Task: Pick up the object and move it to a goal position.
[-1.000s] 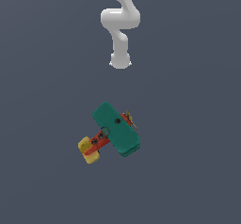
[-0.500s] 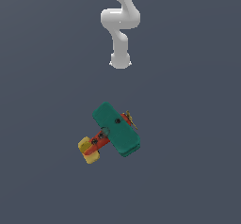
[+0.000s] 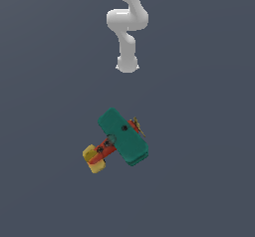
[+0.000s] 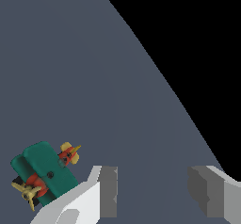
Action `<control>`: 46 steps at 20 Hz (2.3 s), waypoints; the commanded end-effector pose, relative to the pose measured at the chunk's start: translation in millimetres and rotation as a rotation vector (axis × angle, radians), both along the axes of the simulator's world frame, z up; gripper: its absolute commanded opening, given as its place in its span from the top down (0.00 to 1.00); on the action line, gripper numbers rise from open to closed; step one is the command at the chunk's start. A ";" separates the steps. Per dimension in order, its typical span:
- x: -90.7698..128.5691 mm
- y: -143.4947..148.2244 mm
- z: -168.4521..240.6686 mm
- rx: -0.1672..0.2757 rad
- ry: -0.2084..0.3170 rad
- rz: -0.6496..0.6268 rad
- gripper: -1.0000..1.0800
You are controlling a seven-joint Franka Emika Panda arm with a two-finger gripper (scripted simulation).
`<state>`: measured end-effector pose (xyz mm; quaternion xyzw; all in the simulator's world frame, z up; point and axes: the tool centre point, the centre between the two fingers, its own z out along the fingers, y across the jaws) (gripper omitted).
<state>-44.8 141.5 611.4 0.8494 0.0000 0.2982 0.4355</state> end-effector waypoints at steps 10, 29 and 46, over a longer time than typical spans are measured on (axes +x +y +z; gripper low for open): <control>26.9 26.2 -37.3 -0.155 0.011 -0.022 0.38; 83.2 38.4 -148.3 -0.376 0.100 -0.051 0.38; 125.3 8.7 -288.1 -0.513 0.244 -0.069 0.38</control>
